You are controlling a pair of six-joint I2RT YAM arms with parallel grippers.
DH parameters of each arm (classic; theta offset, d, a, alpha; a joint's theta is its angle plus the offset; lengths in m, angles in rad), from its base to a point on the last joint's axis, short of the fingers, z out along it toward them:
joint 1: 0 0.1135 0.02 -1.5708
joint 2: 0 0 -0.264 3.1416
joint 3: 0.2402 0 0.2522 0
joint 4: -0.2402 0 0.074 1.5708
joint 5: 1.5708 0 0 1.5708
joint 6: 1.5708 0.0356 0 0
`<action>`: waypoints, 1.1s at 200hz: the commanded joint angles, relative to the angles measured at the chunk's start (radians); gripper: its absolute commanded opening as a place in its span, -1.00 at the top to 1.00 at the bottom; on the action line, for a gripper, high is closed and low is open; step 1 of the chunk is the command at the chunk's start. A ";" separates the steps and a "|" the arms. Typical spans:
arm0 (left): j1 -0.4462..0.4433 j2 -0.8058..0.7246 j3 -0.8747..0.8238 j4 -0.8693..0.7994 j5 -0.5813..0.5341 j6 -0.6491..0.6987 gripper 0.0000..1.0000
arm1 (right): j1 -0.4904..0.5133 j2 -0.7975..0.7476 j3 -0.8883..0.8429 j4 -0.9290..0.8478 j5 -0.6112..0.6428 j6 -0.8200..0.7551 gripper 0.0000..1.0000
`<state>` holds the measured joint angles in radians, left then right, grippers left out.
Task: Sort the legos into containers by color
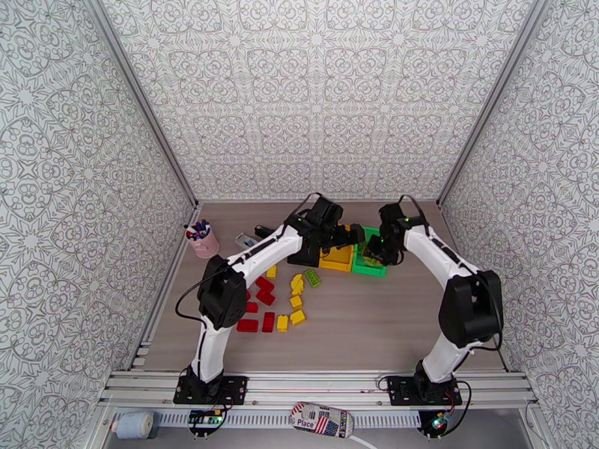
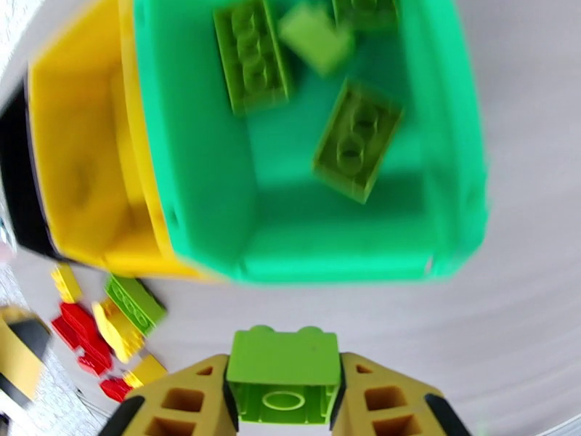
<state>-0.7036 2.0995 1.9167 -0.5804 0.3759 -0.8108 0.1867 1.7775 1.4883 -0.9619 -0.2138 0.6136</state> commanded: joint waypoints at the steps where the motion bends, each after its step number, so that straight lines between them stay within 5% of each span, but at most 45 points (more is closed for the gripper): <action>1: 0.027 -0.012 0.029 -0.028 0.027 -0.014 -0.99 | -0.028 0.058 0.125 -0.077 -0.002 -0.047 0.28; 41: 0.076 -0.130 -0.124 -0.009 -0.010 -0.007 -0.99 | -0.049 0.115 0.259 -0.149 0.012 -0.081 -0.05; 92: 0.137 -0.339 -0.387 -0.001 -0.121 -0.008 -0.99 | -0.022 0.085 0.229 -0.122 -0.013 -0.080 -0.12; 220: 0.264 -0.671 -0.802 -0.085 -0.253 -0.066 -0.99 | 0.314 0.127 0.163 -0.057 0.047 -0.060 -0.29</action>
<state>-0.4446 1.4796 1.1667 -0.6365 0.1509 -0.8452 0.4488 1.8744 1.6398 -1.0306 -0.1967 0.5503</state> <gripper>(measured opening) 0.993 0.646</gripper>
